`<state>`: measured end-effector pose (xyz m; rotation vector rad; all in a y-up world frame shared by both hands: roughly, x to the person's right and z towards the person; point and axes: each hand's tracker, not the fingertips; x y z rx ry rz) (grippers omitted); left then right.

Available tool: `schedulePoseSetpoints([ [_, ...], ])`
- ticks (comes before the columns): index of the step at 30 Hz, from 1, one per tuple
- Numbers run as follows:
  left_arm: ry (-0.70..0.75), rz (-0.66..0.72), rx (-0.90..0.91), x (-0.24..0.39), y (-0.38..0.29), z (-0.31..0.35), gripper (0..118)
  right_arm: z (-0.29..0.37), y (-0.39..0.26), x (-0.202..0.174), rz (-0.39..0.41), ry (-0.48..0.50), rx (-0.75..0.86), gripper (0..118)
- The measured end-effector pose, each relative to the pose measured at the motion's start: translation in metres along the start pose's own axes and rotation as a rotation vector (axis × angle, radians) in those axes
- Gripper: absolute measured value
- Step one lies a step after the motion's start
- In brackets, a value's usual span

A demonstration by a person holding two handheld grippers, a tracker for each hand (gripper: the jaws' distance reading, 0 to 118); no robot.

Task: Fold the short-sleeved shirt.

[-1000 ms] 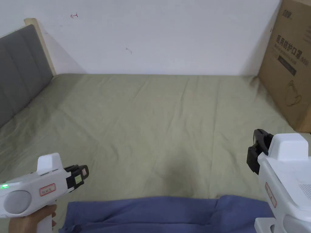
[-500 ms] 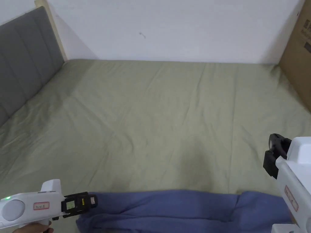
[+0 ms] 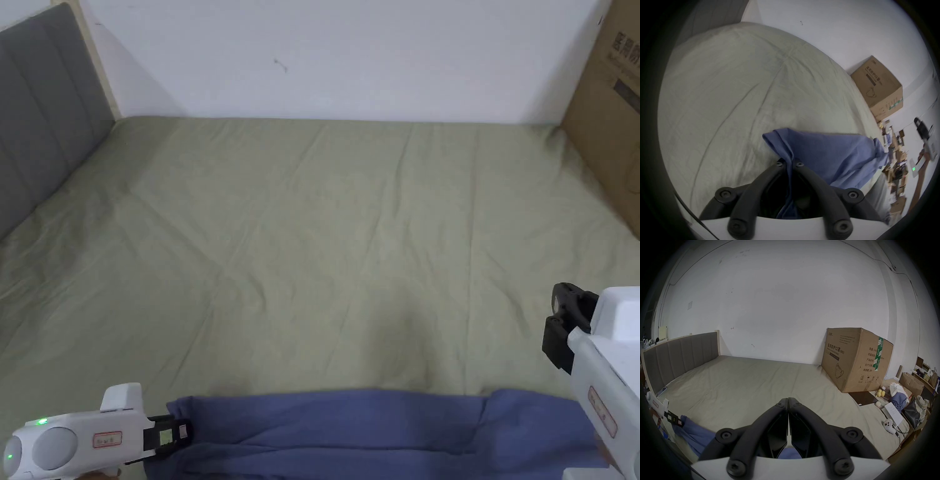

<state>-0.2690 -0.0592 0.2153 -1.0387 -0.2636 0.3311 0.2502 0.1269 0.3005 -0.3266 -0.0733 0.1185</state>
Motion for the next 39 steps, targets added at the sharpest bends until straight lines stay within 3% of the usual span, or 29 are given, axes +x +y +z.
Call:
schedulePoseSetpoints([
  [2, 0.021, -0.046, 0.021, 0.010, 0.003, 0.011, 4, 0.002, 0.002, 0.003, 0.004, -0.001, 0.005, 0],
  [8, 0.039, 0.018, 0.086, -0.002, 0.028, 0.058, 2, 0.007, 0.008, 0.013, -0.011, -0.009, 0.033, 0],
  [15, 0.221, 0.019, 0.099, -0.033, 0.043, 0.100, 2, 0.016, 0.007, 0.025, -0.030, 0.004, 0.050, 0],
  [20, 0.238, 0.019, 0.105, 0.012, 0.041, 0.110, 2, 0.021, 0.005, 0.035, -0.042, 0.003, 0.054, 0],
  [30, -0.019, -0.104, -0.013, 0.158, 0.037, 0.047, 2, 0.028, 0.001, 0.044, -0.053, 0.011, 0.049, 0],
  [39, 0.002, -0.157, -0.170, 0.235, 0.013, -0.062, 3, 0.037, -0.005, 0.057, -0.058, -0.005, 0.038, 0],
])
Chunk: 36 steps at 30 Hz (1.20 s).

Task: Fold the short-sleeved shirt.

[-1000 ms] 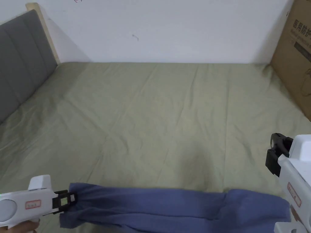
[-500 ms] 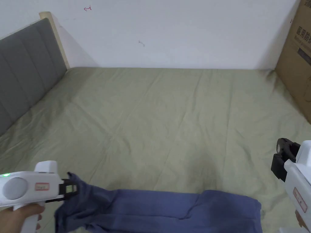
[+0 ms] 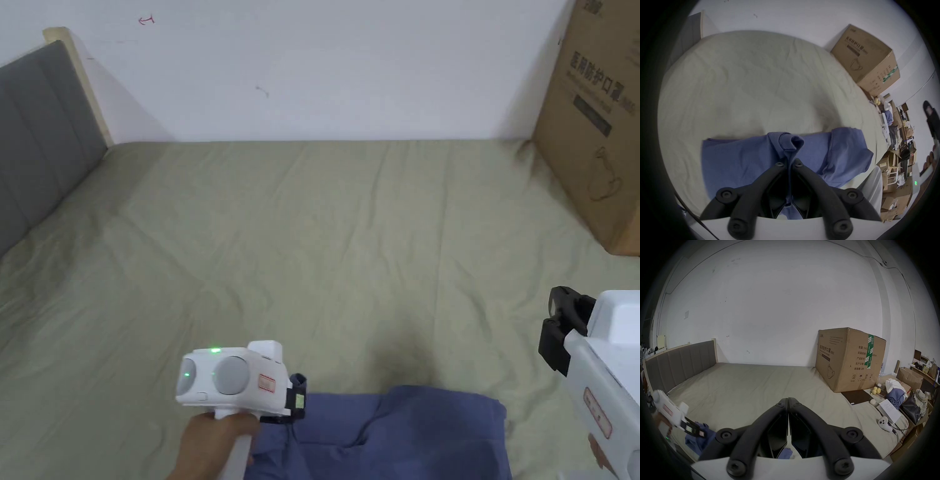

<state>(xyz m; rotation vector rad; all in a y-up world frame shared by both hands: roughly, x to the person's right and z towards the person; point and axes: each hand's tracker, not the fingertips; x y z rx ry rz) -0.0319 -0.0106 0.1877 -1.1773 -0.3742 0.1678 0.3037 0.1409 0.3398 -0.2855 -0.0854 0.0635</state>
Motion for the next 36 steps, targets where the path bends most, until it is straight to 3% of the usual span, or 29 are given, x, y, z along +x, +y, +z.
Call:
schedulePoseSetpoints([
  [3, 0.063, 0.009, -0.065, 0.010, -0.005, -0.026, 5, 0.002, -0.002, 0.006, -0.004, -0.009, -0.007, 0],
  [4, 0.068, 0.024, -0.080, 0.010, -0.006, -0.031, 13, 0.004, -0.002, 0.007, -0.005, -0.012, -0.008, 0],
  [5, 0.051, 0.024, -0.074, 0.006, -0.006, -0.032, 25, 0.005, -0.003, 0.009, -0.005, -0.014, -0.009, 0],
  [7, -0.056, 0.039, -0.033, 0.007, -0.010, -0.024, 74, 0.007, -0.003, 0.011, -0.003, -0.020, -0.009, 0],
  [9, -0.065, 0.044, 0.021, 0.012, -0.017, -0.006, 102, 0.007, -0.004, 0.013, -0.005, -0.023, -0.011, 0],
  [14, 0.009, 0.007, 0.222, 0.004, -0.019, 0.050, 102, 0.006, -0.003, 0.013, -0.015, -0.022, -0.009, 0],
  [18, 0.155, -0.037, 0.373, -0.017, -0.024, 0.092, 100, 0.005, 0.000, 0.008, -0.009, -0.008, -0.002, 0],
  [20, 0.223, -0.061, 0.438, -0.028, -0.030, 0.105, 87, 0.004, 0.001, 0.006, -0.004, 0.000, 0.001, 0],
  [22, 0.251, -0.087, 0.488, -0.036, -0.035, 0.110, 58, 0.002, 0.002, 0.004, -0.004, 0.010, 0.002, 0],
  [24, 0.255, -0.105, 0.478, -0.044, -0.041, 0.108, 13, 0.004, 0.005, -0.001, -0.004, 0.015, 0.003, 0],
  [25, 0.249, -0.119, 0.465, -0.051, -0.040, 0.103, 4, 0.004, 0.005, -0.002, -0.004, 0.018, 0.003, 0],
  [31, 0.227, -0.108, 0.353, -0.058, -0.062, 0.059, 0, 0.004, 0.003, -0.004, 0.006, 0.032, -0.002, 0],
  [36, 0.164, -0.172, 0.220, -0.023, -0.085, 0.009, 0, 0.006, -0.001, 0.001, 0.008, 0.023, -0.014, 0],
])
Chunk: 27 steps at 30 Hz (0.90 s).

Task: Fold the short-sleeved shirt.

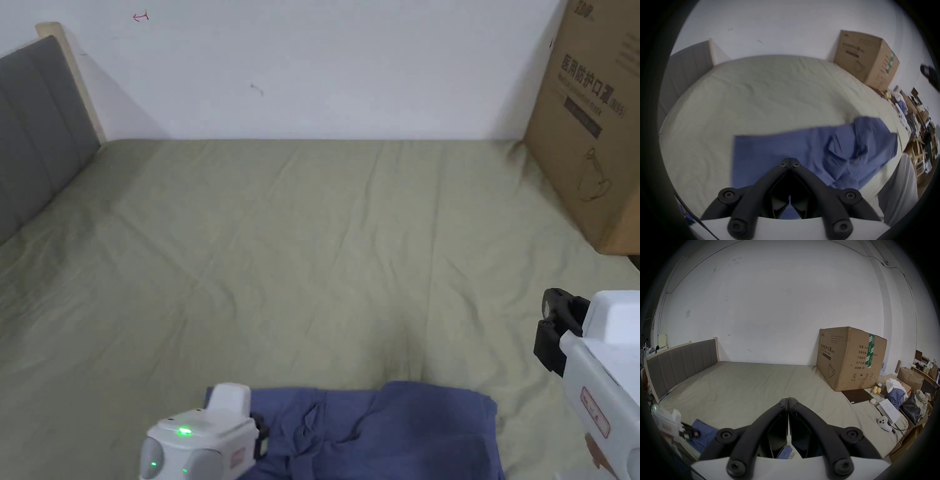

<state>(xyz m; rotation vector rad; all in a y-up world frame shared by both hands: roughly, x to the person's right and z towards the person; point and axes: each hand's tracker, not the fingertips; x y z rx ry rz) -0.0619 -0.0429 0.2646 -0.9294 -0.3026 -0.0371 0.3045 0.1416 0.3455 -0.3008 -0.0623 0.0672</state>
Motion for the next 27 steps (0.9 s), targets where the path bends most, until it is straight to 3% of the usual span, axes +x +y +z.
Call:
schedulePoseSetpoints([
  [5, 0.093, -0.077, -0.012, 0.037, -0.012, -0.028, 0, 0.002, -0.002, 0.008, 0.002, -0.018, -0.009, 0],
  [14, 0.047, -0.076, -0.026, 0.047, 0.004, -0.015, 0, 0.006, -0.001, 0.012, -0.005, -0.032, -0.015, 0],
  [22, -0.272, 0.237, 0.126, -0.033, 0.051, 0.052, 0, 0.001, 0.002, 0.009, 0.002, -0.020, -0.009, 0],
  [27, -0.384, 0.415, 0.156, -0.093, 0.055, 0.066, 4, -0.001, 0.005, 0.000, 0.004, -0.002, -0.010, 0],
])
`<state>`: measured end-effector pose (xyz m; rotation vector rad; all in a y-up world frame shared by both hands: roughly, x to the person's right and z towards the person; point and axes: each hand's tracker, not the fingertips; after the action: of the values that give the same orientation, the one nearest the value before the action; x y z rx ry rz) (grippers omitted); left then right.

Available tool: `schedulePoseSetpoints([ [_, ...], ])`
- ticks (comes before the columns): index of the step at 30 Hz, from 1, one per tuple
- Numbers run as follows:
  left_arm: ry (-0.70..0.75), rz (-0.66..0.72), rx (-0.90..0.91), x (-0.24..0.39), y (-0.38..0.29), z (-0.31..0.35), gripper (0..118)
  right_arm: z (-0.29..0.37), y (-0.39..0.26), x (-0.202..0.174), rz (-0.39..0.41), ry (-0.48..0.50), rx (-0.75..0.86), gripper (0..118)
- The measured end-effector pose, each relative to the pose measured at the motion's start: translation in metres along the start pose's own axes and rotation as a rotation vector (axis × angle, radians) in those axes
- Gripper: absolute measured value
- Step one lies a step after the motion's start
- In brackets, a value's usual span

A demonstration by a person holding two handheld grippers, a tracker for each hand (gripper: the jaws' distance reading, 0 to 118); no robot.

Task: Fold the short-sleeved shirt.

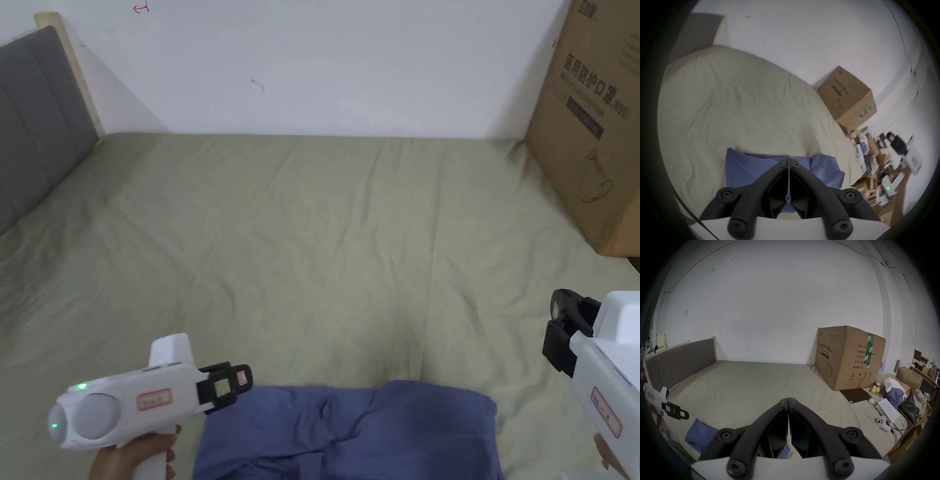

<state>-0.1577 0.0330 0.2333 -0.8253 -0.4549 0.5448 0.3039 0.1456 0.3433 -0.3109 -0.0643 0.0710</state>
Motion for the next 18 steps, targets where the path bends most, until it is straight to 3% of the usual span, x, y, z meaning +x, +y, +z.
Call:
schedulePoseSetpoints([
  [2, 0.017, 0.060, -0.030, -0.024, 0.003, 0.002, 19, -0.001, 0.000, -0.003, 0.003, 0.007, -0.003, 0],
  [4, 0.036, 0.113, -0.078, -0.048, 0.003, 0.000, 68, -0.001, 0.001, -0.007, 0.006, 0.013, -0.008, 0],
  [6, 0.065, 0.122, -0.098, -0.076, -0.001, -0.007, 106, -0.002, 0.001, -0.010, 0.006, 0.017, -0.012, 0],
  [12, 0.098, 0.158, -0.177, -0.112, -0.019, -0.028, 106, -0.006, -0.001, -0.012, 0.016, 0.018, -0.035, 0],
  [14, 0.089, 0.153, -0.201, -0.108, -0.029, -0.036, 92, -0.006, -0.002, -0.013, 0.022, 0.016, -0.041, 0],
  [16, 0.091, 0.127, -0.232, -0.108, -0.035, -0.047, 70, -0.009, -0.005, -0.011, 0.023, 0.014, -0.049, 0],
  [18, 0.122, 0.065, -0.248, -0.112, -0.037, -0.057, 58, -0.009, -0.006, -0.010, 0.024, 0.012, -0.055, 0],
])
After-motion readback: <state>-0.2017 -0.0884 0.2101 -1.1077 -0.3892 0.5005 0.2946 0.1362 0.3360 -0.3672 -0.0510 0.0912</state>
